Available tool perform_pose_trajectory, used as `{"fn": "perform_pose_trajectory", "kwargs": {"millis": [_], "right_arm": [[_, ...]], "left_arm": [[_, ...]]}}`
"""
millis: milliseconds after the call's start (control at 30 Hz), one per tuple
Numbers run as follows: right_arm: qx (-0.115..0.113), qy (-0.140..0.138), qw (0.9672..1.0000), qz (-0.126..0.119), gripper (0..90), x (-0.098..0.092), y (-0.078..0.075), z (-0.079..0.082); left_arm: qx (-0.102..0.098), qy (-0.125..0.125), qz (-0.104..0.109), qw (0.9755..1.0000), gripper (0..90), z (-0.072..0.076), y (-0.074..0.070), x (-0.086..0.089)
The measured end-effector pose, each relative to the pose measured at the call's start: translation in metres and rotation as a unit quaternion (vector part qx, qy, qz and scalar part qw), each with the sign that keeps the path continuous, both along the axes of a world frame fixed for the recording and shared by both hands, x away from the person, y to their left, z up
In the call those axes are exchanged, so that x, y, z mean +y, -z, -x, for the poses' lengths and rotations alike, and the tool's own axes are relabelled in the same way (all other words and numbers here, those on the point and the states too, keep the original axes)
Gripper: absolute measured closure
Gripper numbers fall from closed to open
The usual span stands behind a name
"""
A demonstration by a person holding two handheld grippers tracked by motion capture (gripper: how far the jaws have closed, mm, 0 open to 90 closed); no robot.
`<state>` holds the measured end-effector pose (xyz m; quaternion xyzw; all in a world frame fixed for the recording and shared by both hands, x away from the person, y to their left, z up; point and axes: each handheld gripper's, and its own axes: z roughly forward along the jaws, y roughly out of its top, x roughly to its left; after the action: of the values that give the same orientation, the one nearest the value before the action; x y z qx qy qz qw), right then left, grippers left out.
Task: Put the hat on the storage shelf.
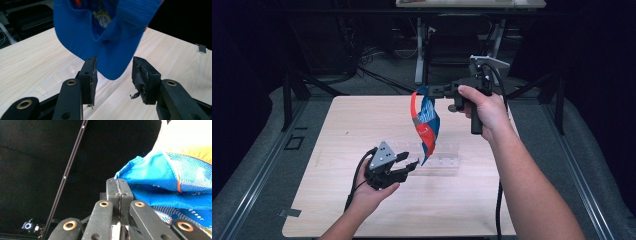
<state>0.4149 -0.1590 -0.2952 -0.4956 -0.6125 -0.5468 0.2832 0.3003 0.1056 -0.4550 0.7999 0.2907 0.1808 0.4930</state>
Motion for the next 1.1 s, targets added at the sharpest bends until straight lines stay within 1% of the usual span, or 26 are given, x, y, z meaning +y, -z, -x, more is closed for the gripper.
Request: {"fn": "perform_pose_trajectory", "kwargs": {"millis": [100, 200, 433, 500, 533, 600, 700, 800, 867, 900, 933, 967, 1033, 1100], "right_arm": [[0.0, -0.001, 1.0, -0.004, 90.0, 0.005, 0.001, -0.002], [0.0, -0.001, 1.0, -0.003, 90.0, 0.007, 0.001, -0.003], [0.001, 0.001, 1.0, -0.007, 90.0, 0.013, 0.003, -0.006], [0.001, 0.001, 1.0, 0.001, 90.0, 0.017, 0.005, -0.007], [0.002, 0.001, 1.0, 0.002, 90.0, 0.017, 0.006, -0.007], [0.004, 0.001, 1.0, 0.0, 90.0, 0.018, 0.008, -0.008], [0.005, 0.001, 1.0, 0.002, 90.0, 0.018, 0.009, -0.008], [0.005, 0.006, 0.9999, 0.008, 90.0, 0.017, 0.012, -0.01], [0.006, 0.008, 0.9999, 0.008, 90.0, 0.016, 0.012, -0.01], [0.007, 0.009, 0.9999, 0.008, 90.0, 0.015, 0.013, -0.01], [0.007, 0.009, 0.9999, 0.008, 90.0, 0.015, 0.013, -0.01], [0.007, 0.01, 0.9999, 0.009, 90.0, 0.014, 0.015, -0.01], [0.009, 0.01, 0.9998, 0.012, 90.0, 0.015, 0.016, -0.011], [0.009, 0.01, 0.9998, 0.013, 90.0, 0.015, 0.017, -0.011]], "left_arm": [[0.002, -0.001, -0.006, 1.0, 55.2, -0.001, 0.002, -0.002], [0.003, -0.002, -0.006, 1.0, 55.0, -0.002, 0.002, -0.002], [0.002, -0.01, 0.0, 1.0, 54.7, -0.004, 0.0, 0.005], [0.002, -0.013, 0.004, 0.9999, 54.7, -0.004, -0.001, 0.008], [0.002, -0.017, 0.007, 0.9998, 54.7, -0.005, -0.002, 0.011], [0.002, -0.018, 0.006, 0.9998, 54.8, -0.005, -0.002, 0.012], [0.001, -0.021, 0.001, 0.9998, 54.8, -0.006, -0.002, 0.013], [0.003, -0.019, -0.003, 0.9998, 54.8, -0.005, 0.001, 0.012], [0.004, -0.018, -0.005, 0.9998, 54.8, -0.005, 0.002, 0.011], [0.006, -0.016, -0.01, 0.9998, 54.8, -0.006, 0.005, 0.009], [0.006, -0.016, -0.01, 0.9998, 54.8, -0.006, 0.005, 0.009], [0.01, -0.011, -0.021, 0.9997, 54.8, -0.006, 0.008, 0.005], [0.01, -0.01, -0.021, 0.9997, 54.8, -0.006, 0.009, 0.004], [0.011, -0.009, -0.029, 0.9995, 54.8, -0.006, 0.012, 0.001]]}}
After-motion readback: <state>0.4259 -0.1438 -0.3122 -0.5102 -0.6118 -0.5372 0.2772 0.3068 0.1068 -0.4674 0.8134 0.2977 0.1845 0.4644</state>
